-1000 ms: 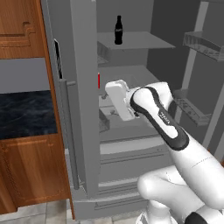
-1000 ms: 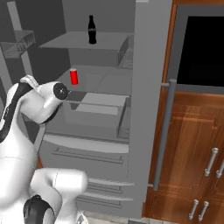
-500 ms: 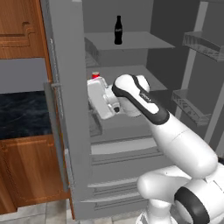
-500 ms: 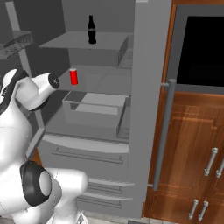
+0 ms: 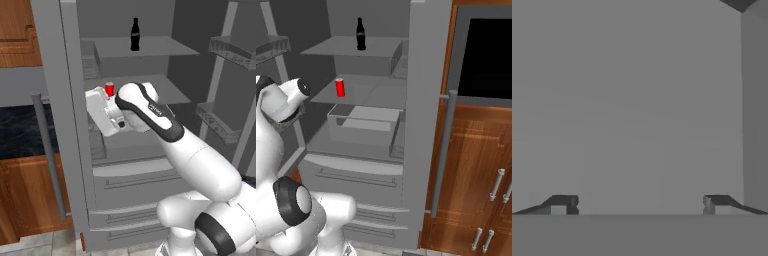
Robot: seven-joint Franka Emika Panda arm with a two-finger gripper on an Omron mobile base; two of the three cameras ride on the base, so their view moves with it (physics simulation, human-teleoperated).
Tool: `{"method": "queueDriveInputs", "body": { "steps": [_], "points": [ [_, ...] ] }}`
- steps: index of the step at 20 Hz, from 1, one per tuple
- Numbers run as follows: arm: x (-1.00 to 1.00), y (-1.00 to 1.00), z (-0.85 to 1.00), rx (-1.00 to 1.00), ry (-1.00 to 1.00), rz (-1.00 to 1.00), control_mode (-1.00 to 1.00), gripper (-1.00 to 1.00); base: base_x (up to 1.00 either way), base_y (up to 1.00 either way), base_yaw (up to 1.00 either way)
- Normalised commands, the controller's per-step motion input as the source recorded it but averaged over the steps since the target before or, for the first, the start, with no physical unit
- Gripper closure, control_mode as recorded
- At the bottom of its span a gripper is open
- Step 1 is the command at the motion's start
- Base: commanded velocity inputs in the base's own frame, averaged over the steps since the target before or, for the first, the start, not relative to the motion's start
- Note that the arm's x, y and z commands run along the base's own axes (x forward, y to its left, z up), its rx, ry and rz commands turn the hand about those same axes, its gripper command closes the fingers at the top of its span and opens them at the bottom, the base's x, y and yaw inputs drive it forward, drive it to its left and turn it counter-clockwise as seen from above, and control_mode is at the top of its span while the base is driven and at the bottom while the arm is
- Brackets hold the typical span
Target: Open the fridge, grab two sodas, and place both sodas inside the bowl with ice on the dining counter.
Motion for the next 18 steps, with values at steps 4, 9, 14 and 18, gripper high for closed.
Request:
{"method": "queueDriveInputs", "body": {
  "steps": [4, 9, 14, 18],
  "points": [
    [-0.11, -0.71, 0.00, 0.00, -0.08, 0.00, -1.00, -1.00, 0.00, 0.00, 0.00],
    [-0.03, -0.84, 0.08, -0.06, -0.10, -0.06, -1.00, -1.00, 0.00, 0.00, 0.00],
    [-0.22, -0.75, 0.04, -0.19, -0.18, -0.17, -1.00, -1.00, 0.00, 0.00, 0.00],
    [-0.35, -0.71, 0.00, -0.23, -0.20, -0.18, -1.00, -1.00, 0.00, 0.00, 0.00]
  ]
}}
